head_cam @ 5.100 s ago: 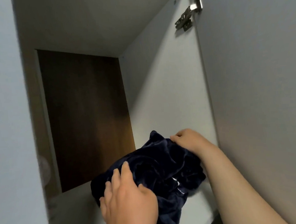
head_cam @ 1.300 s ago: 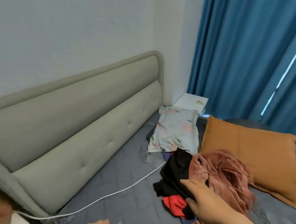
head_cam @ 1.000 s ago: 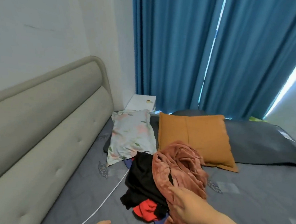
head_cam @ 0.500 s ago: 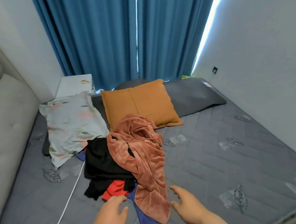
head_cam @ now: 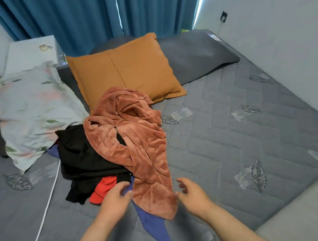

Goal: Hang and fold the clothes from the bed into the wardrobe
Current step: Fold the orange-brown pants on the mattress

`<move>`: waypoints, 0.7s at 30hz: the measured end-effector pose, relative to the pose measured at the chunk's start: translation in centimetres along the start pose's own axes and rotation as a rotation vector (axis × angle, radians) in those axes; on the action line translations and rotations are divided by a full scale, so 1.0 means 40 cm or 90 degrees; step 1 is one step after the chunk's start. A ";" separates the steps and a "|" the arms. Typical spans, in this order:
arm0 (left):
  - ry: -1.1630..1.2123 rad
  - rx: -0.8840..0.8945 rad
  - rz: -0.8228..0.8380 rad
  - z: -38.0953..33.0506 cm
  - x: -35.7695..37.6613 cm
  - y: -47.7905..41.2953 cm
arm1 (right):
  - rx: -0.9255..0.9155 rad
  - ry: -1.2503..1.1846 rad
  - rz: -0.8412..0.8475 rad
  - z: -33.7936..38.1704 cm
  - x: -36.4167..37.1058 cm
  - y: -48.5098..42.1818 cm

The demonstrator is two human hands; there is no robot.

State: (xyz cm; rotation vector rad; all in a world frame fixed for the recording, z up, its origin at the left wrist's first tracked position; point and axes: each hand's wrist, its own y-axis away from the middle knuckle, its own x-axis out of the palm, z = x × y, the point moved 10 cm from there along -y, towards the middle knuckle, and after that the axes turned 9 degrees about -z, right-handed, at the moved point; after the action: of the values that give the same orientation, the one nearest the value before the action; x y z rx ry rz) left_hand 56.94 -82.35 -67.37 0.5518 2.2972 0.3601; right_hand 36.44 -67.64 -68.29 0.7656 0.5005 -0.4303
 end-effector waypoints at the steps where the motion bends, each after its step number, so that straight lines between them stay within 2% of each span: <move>1: 0.026 -0.035 -0.017 0.028 0.017 -0.041 | 0.011 -0.017 0.000 -0.021 0.032 -0.052; 4: 0.087 -0.119 -0.054 0.116 0.085 -0.162 | 0.042 -0.039 0.022 -0.077 0.156 -0.198; 6: 0.106 -0.119 -0.043 0.141 0.139 -0.236 | 0.057 -0.027 0.033 -0.114 0.242 -0.288; 8: 0.002 0.007 -0.039 0.127 0.185 -0.323 | 0.055 0.027 0.039 -0.166 0.317 -0.370; 11: -0.332 0.227 -0.073 0.093 0.208 -0.434 | 0.031 0.134 0.059 -0.216 0.386 -0.432; 13: -0.545 0.312 -0.093 0.071 0.216 -0.495 | -0.031 0.218 0.040 -0.224 0.388 -0.448; 15: -0.692 0.337 -0.081 0.055 0.230 -0.537 | -0.115 0.308 0.017 -0.212 0.379 -0.444; 18: -0.721 0.363 -0.079 0.020 0.250 -0.552 | -0.179 0.319 0.039 -0.214 0.385 -0.414; 21: -0.660 0.411 -0.049 -0.005 0.274 -0.521 | -0.134 0.188 0.083 -0.244 0.398 -0.375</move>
State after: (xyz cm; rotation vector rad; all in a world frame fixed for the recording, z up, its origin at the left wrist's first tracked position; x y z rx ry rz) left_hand 43.95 -95.13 -82.29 0.7262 1.3580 -0.6153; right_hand 38.51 -73.07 -91.53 0.6565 0.7545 -0.1391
